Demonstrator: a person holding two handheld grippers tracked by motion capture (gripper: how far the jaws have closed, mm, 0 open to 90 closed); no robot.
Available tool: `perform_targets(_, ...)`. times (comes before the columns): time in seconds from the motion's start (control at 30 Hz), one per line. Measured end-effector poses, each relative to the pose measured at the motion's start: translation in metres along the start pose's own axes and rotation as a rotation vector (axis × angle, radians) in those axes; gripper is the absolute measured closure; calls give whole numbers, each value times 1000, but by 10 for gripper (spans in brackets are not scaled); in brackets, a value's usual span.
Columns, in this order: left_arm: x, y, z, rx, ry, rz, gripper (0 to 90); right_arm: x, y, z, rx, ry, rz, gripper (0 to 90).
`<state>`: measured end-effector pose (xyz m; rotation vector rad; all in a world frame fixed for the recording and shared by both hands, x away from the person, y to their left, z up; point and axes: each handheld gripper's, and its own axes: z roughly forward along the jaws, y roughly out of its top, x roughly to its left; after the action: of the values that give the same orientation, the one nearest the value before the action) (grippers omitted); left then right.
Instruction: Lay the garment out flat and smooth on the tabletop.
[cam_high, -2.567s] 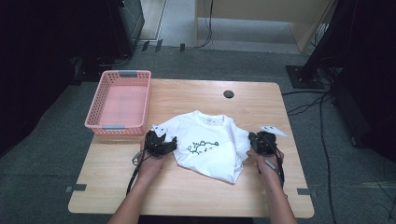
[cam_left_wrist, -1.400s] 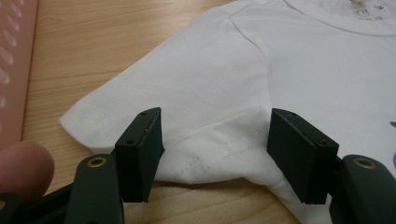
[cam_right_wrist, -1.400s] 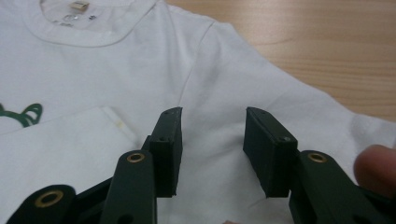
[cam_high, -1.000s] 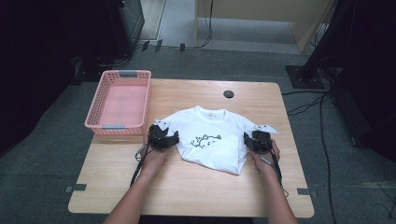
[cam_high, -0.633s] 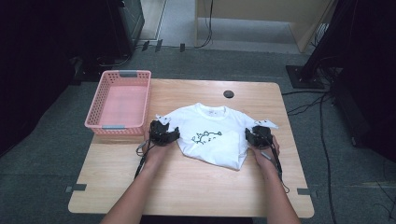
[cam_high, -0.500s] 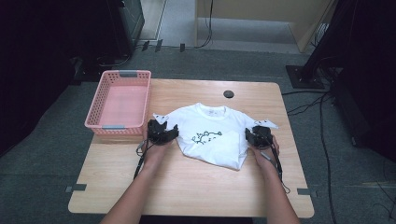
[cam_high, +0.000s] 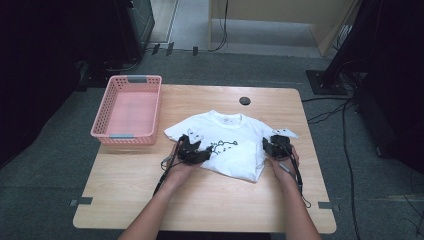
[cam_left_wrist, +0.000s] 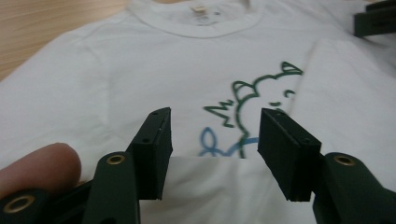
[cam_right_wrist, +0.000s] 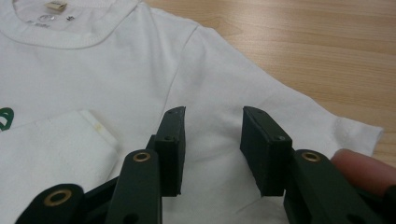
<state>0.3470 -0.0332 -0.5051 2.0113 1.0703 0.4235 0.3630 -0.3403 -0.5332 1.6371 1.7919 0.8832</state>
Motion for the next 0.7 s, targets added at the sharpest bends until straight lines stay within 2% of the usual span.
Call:
perform_targets(0.07, -8, 0, 3, 5, -26, 8, 492, 0, 0, 0, -1, 1, 1, 613)
perform_targets(0.13, -13, 1, 7, 19, -32, 12, 517, 0, 0, 0, 0, 2, 1, 612)
perform_targets(0.2, -15, 1, 10, 30, -70, -9, 565, 0, 0, 0, 0, 2, 1, 612)
perform_targets(0.27, -19, 0, 13, 39, -98, -4, 588, 0, 0, -1, 0, 3, 2, 613)
perform_targets(0.4, -27, -2, 18, 69, -104, 36, 619, 0, 0, -1, 0, 3, 2, 613)
perform_targets(0.5, -31, -4, 20, 92, -105, 52, 711, 0, -1, -1, 0, 3, 2, 613)
perform_targets(0.63, -34, -4, 17, 82, -102, 76, 843, 0, -1, -1, 0, 2, 6, 617)
perform_targets(0.7, -31, -4, 13, 69, -132, 63, 878, 0, -1, -1, 0, 1, 5, 617)
